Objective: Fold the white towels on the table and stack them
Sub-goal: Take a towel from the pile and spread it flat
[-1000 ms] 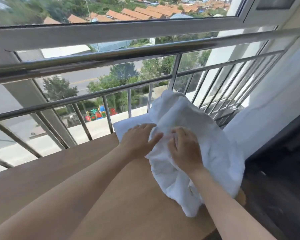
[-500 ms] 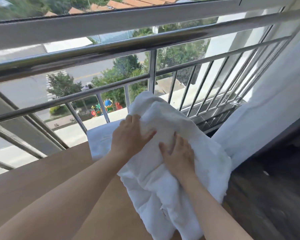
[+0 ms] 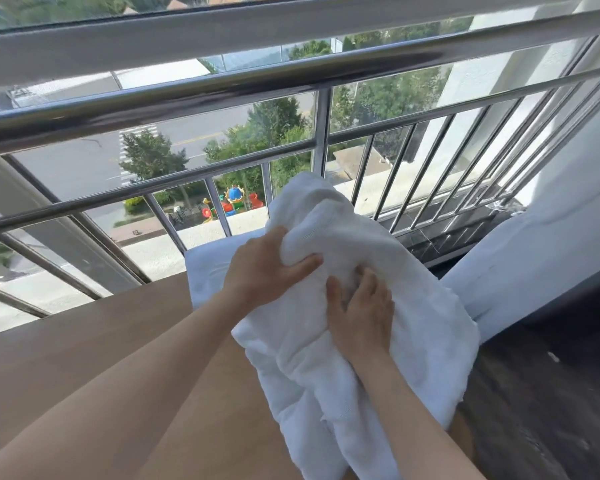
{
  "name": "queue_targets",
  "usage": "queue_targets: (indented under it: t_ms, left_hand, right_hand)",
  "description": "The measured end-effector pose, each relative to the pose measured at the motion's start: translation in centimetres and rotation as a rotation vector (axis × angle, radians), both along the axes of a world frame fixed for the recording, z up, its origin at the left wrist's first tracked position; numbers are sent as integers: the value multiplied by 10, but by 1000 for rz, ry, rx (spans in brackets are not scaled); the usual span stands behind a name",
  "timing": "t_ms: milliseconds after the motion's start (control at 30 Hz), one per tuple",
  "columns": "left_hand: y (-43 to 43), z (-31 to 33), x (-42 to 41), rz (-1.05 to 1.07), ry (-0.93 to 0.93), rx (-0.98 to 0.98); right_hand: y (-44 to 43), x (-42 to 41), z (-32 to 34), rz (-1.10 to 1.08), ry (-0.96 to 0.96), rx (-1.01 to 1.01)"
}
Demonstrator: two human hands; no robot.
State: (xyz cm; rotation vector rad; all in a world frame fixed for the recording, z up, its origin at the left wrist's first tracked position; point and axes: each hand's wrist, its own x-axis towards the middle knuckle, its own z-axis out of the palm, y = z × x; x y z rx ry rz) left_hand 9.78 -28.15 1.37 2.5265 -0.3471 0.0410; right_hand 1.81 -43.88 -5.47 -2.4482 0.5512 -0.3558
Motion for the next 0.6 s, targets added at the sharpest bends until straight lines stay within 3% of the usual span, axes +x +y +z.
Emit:
queue_targets:
  t_ms: [167,333,467,600]
  left_hand:
    - [12,43,-15,-46,-38,-382]
    - [44,84,-29,-3,-68,-620]
    - [79,100,-49,49,-123,-665]
    - [121,114,-81,111,-163,-688]
  right_hand:
    - [21,-6,38,58,-258,163]
    - [56,-14,63,287,-400,347]
    - [102,-26,78,330,-434,362]
    - [151,-44,94,342,-538,253]
